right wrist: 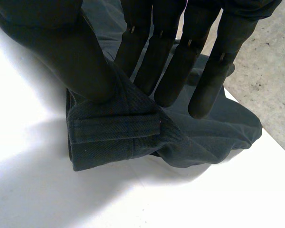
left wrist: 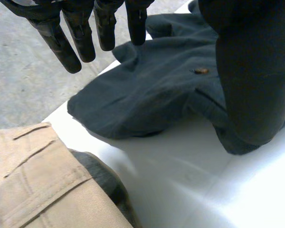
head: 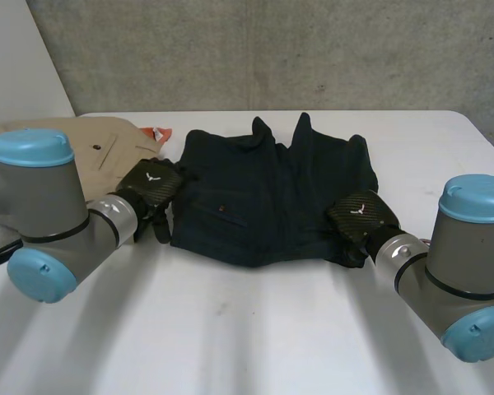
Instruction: Fold the laundry.
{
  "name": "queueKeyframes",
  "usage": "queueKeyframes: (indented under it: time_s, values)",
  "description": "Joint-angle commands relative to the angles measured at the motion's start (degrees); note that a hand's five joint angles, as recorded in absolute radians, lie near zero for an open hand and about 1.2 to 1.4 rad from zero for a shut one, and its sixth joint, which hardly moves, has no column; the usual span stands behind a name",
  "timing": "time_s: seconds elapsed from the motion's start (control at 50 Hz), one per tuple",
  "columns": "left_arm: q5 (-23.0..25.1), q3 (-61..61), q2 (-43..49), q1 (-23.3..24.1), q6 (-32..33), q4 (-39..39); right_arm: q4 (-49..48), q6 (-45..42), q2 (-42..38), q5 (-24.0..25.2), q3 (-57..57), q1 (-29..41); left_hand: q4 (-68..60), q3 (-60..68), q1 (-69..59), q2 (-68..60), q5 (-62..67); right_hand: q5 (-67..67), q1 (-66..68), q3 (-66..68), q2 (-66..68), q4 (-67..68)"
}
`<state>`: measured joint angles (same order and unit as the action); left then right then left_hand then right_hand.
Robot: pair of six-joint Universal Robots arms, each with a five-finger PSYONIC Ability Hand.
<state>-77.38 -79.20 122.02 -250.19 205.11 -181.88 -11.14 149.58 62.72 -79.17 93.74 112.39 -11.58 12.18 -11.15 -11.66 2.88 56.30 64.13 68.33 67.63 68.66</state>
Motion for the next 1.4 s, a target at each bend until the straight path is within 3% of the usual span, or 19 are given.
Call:
queueKeyframes:
  time_s: [0.02, 0.08, 0.12, 0.18, 0.22, 0.32, 0.48, 0.56, 0.74, 0.78, 0.8, 0.82, 0.84, 0.88, 0.9, 1.0, 1.12, 1.26, 1.4]
  values:
    - [2.58, 5.19, 6.38, 0.23, 2.48, 1.26, 0.16, -0.07, -0.06, -0.11, 0.22, -0.07, 0.19, -0.79, -0.24, 0.28, -1.49, 13.70, 15.87, 11.67, 12.37, 11.34]
    - [2.58, 7.74, 9.38, 0.75, 3.89, 1.61, 0.16, -0.07, -0.14, -0.64, 0.31, -0.15, -1.32, 0.71, -1.74, -1.23, 0.01, 13.70, 15.87, 11.67, 12.37, 11.34]
    - [2.41, 9.06, 11.13, 1.02, 5.38, 2.32, 0.33, -0.07, -0.23, -1.25, 0.31, -0.24, -10.53, 9.92, -10.95, -10.44, 9.23, 13.70, 15.87, 11.67, 12.37, 11.34]
    - [1.97, 9.50, 11.40, 1.37, 7.49, 2.93, 0.42, -0.07, 0.03, -2.13, 0.48, -0.68, -49.31, 48.71, -49.74, -49.23, 48.01, 13.70, 15.87, 11.67, 12.37, 11.34]
    - [1.18, 9.24, 9.92, 1.81, 7.93, 3.28, 0.33, -0.07, 0.12, -2.66, 0.83, -0.86, -68.34, 67.73, -68.76, -68.25, 67.03, 13.70, 15.87, 11.67, 12.37, 11.34]
    - [-2.42, 6.08, 3.77, 4.62, 3.64, 3.72, -0.10, 0.01, 1.79, -5.12, 0.05, -2.96, -68.42, 67.82, -68.85, -68.34, 67.12, 13.70, 15.87, 11.67, 12.37, 11.34]
    - [-10.85, 1.60, -8.19, 14.80, -7.61, 2.94, -9.23, 0.19, 2.50, -3.81, -9.00, -8.23, -68.42, 67.82, -68.85, -68.34, 67.12, 13.70, 15.87, 11.67, 12.37, 11.34]
    - [-15.60, 2.21, -9.34, 21.48, -12.53, 2.50, -18.19, 1.15, -0.49, 1.19, -14.80, -10.78, -68.42, 67.82, -68.85, -68.34, 67.12, 13.70, 15.87, 11.67, 12.37, 11.34]
    - [-26.85, 9.67, -0.57, 37.91, -21.23, -1.98, -36.20, 16.43, -8.92, 18.50, -18.68, -14.74, -68.42, 67.82, -68.85, -68.34, 67.12, 13.70, 15.87, 11.67, 12.37, 11.34]
    - [-26.77, 10.82, 1.55, 39.85, -22.56, -1.73, -38.59, 18.29, -10.07, 19.40, -18.33, -15.27, -57.25, 56.65, -57.68, -57.17, 55.95, 13.70, 15.87, 11.67, 12.37, 11.34]
    - [-25.90, 11.78, 3.56, 41.78, -23.61, -1.03, -39.47, 19.08, -10.86, 19.40, -17.80, -15.97, -36.36, 35.75, -36.78, -36.27, 35.05, 13.70, 15.87, 11.67, 12.37, 11.34]
    - [-25.20, 11.96, 4.45, 42.84, -24.14, -0.41, -39.48, 19.35, -11.13, 19.23, -17.36, -16.32, -23.82, 23.22, -24.25, -23.74, 22.52, 12.18, 14.35, 10.15, 10.85, 9.82]
    - [-23.80, 12.49, 5.76, 44.16, -24.32, 0.90, -39.39, 19.35, -11.39, 19.05, -17.10, -16.59, -6.05, 5.44, -6.47, -5.96, 4.74, 4.84, 7.01, 2.81, 3.51, 2.48]
    - [-22.65, 12.58, 6.22, 45.14, -23.53, 2.66, -38.34, 19.26, -11.57, 18.00, -16.13, -17.55, 1.58, -2.18, 1.15, 1.66, -2.88, -18.04, -15.87, -20.07, -19.37, -20.40]
    - [-22.29, 12.32, 5.87, 44.88, -22.22, 4.06, -36.77, 19.00, -11.22, 16.52, -15.61, -18.17, 1.58, -2.18, 1.15, 1.66, -2.88, -31.60, -29.43, -33.63, -32.93, -33.96]
    - [-23.17, 10.56, 1.22, 40.05, -18.70, 5.48, -28.95, 17.68, -7.45, 9.66, -14.72, -18.70, 1.58, -2.18, 1.15, 1.66, -2.88, -56.09, -53.92, -58.12, -57.42, -58.45]
    - [-22.03, 7.14, -8.44, 32.07, -18.17, 5.13, -8.43, 15.84, 2.47, -0.09, -14.63, -17.04, 1.58, -2.18, 1.15, 1.66, -2.88, -56.30, -54.13, -58.33, -57.63, -58.66]
    - [-17.73, 2.40, -11.98, 21.43, -16.42, 5.83, 19.61, 15.13, 13.72, -2.57, -12.71, -12.73, 1.58, -2.18, 1.15, 1.66, -2.88, -55.51, -53.34, -57.54, -56.84, -57.87]
    - [-8.68, -0.95, -8.47, 11.93, -7.72, 5.83, 35.83, 13.47, 19.28, -2.84, -6.91, -9.12, -4.00, 3.40, -4.43, -3.92, 2.70, -44.86, -42.70, -46.89, -46.19, -47.22]
